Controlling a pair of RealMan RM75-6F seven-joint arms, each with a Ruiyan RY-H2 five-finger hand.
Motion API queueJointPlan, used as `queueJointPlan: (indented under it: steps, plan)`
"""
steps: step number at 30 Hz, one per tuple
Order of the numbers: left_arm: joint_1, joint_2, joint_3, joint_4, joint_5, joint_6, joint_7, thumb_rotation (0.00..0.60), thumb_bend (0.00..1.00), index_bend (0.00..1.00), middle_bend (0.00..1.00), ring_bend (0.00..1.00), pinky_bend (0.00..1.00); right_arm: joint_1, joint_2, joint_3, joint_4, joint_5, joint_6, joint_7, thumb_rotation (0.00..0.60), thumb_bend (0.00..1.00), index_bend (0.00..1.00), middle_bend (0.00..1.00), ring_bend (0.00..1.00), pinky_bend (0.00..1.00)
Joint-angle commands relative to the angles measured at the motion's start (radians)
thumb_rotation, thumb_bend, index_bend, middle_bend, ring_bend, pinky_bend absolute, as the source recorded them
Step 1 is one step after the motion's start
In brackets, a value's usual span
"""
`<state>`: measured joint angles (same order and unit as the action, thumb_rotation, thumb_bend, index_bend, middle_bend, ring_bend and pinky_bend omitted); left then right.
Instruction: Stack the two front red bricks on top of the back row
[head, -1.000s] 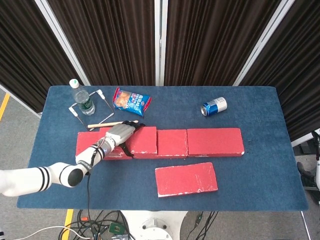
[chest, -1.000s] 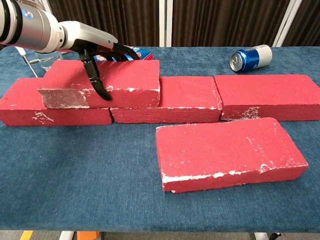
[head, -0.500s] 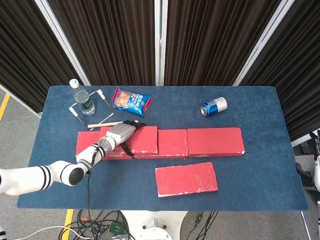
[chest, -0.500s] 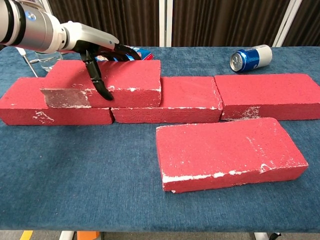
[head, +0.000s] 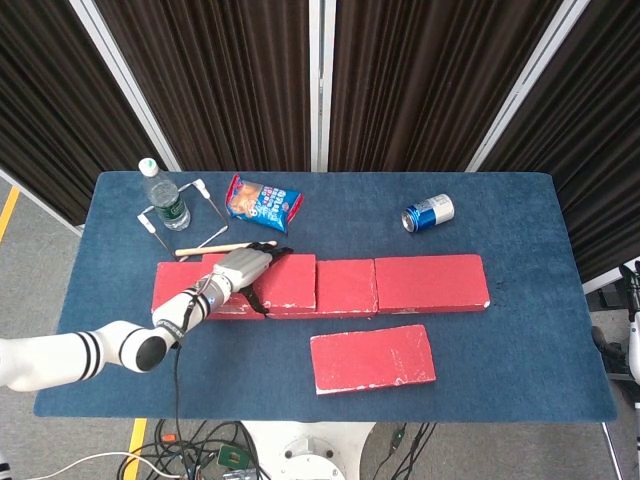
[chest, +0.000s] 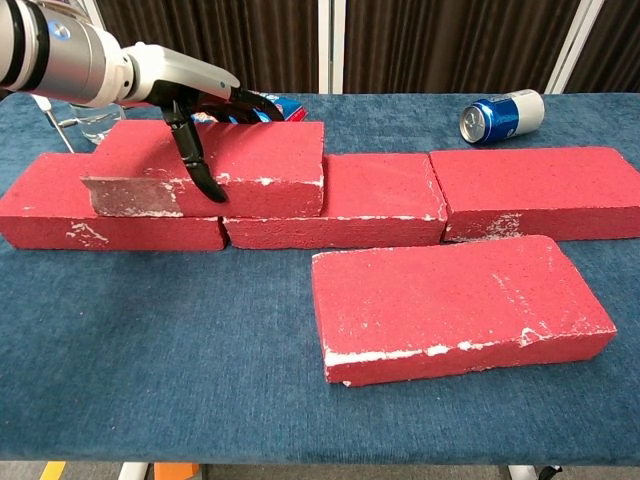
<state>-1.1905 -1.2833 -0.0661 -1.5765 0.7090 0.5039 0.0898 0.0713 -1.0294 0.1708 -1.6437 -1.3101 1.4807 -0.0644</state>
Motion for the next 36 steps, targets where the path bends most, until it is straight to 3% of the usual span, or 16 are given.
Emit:
queueJointPlan:
  steps: [1, 6, 36]
  plan:
    - [0.002, 0.001, 0.000, 0.000, 0.005, 0.002, -0.005, 0.600, 0.09, 0.01, 0.06, 0.00, 0.00, 0.001, 0.000, 0.000, 0.000, 0.001, -0.002, -0.001, 0.600, 0.20, 0.00, 0.00, 0.00, 0.00]
    - [0.005, 0.004, -0.001, -0.002, 0.009, 0.001, -0.017, 0.600, 0.07, 0.01, 0.00, 0.00, 0.00, 0.001, 0.001, 0.001, -0.001, 0.001, 0.000, -0.003, 0.600, 0.20, 0.00, 0.00, 0.00, 0.00]
    - [-0.008, 0.032, 0.000, -0.044, -0.009, 0.021, -0.025, 0.600, 0.06, 0.00, 0.00, 0.00, 0.00, -0.003, 0.013, 0.004, -0.006, 0.012, -0.004, 0.013, 0.600, 0.20, 0.00, 0.00, 0.00, 0.00]
